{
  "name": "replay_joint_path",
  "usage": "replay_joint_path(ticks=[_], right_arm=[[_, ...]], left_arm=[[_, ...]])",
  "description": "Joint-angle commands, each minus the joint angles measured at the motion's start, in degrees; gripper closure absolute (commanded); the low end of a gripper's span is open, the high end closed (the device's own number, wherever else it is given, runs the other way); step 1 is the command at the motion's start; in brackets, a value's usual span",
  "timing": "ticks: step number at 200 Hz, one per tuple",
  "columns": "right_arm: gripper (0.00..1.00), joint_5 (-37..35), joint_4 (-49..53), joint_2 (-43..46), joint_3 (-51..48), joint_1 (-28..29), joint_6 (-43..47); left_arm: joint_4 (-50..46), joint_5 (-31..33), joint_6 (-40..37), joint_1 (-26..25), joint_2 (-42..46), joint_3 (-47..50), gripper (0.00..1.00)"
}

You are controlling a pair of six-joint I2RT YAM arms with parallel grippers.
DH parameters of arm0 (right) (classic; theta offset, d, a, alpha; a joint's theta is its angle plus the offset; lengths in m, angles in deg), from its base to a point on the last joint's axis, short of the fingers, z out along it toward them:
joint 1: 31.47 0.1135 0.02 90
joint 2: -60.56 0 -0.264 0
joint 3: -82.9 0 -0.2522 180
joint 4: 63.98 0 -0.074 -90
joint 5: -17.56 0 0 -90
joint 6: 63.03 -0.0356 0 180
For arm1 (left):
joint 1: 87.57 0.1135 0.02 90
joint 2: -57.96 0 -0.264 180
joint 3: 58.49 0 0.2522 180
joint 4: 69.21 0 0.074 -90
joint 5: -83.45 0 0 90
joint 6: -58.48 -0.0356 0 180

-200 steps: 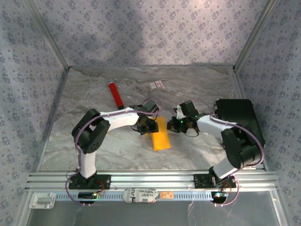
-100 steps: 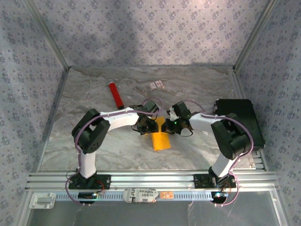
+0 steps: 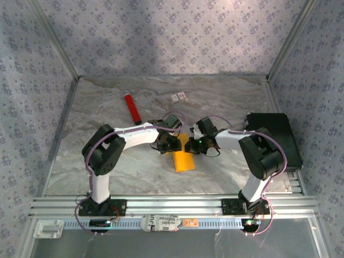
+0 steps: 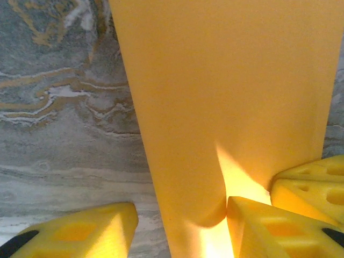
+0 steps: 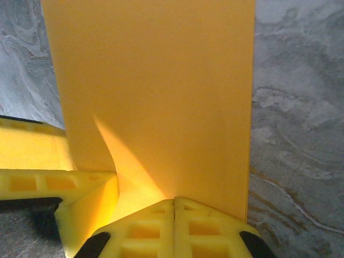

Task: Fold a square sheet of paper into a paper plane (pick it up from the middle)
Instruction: Hold the square sheet of paper at the center of the table, then first fold the square sheet of paper in half at the center of the table.

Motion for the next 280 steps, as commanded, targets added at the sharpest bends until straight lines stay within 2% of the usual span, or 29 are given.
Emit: replay_joint_path(ticks=[1, 50, 77, 104, 120, 139, 161, 208, 280], right_arm=[[1.0, -7.73, 3.95, -0.96, -3.14, -0.99, -1.75], [1.0, -8.12, 0.18, 1.76, -6.81, -3.39, -8.07], [1.0, -7.73, -2.35, 3.17, -8.52, -3.81, -9.8], [1.0, -6.65, -1.57, 2.99, -7.7, -3.93, -6.95], [1.0, -5.53, -1.01, 2.43, -7.1, -4.24, -5.21], [1.0, -4.71, -1.05, 2.28, -6.79, -4.43, -4.36], [1.0, -3.92, -0.3, 1.97, -5.87, -4.37, -1.86], [1.0, -3.23, 2.32, 0.24, -3.61, -4.36, 1.33], [1.0, -3.74, 3.22, -0.11, -3.18, -4.29, 1.58]], left_arm=[[3.53, 0.94, -0.85, -0.58, -1.4, 0.5, 0.48], [5.46, 1.01, -0.24, 1.11, 7.26, 0.84, 0.43], [10.83, -3.42, 0.25, 2.26, 9.48, 3.42, 0.46], [17.66, -9.64, -0.22, 3.16, 9.49, 5.6, 0.6], [22.7, -14.6, 0.0, 3.76, 8.72, 6.69, 0.76], [27.84, -19.3, 0.37, 4.29, 7.29, 7.75, 0.89], [29.57, -22.21, 0.64, 4.87, 5.44, 7.83, 0.98], [30.6, -23.26, 0.98, 5.13, 2.87, 7.93, 0.99], [29.72, -23.72, -0.47, 5.19, 0.97, 8.47, 1.0]])
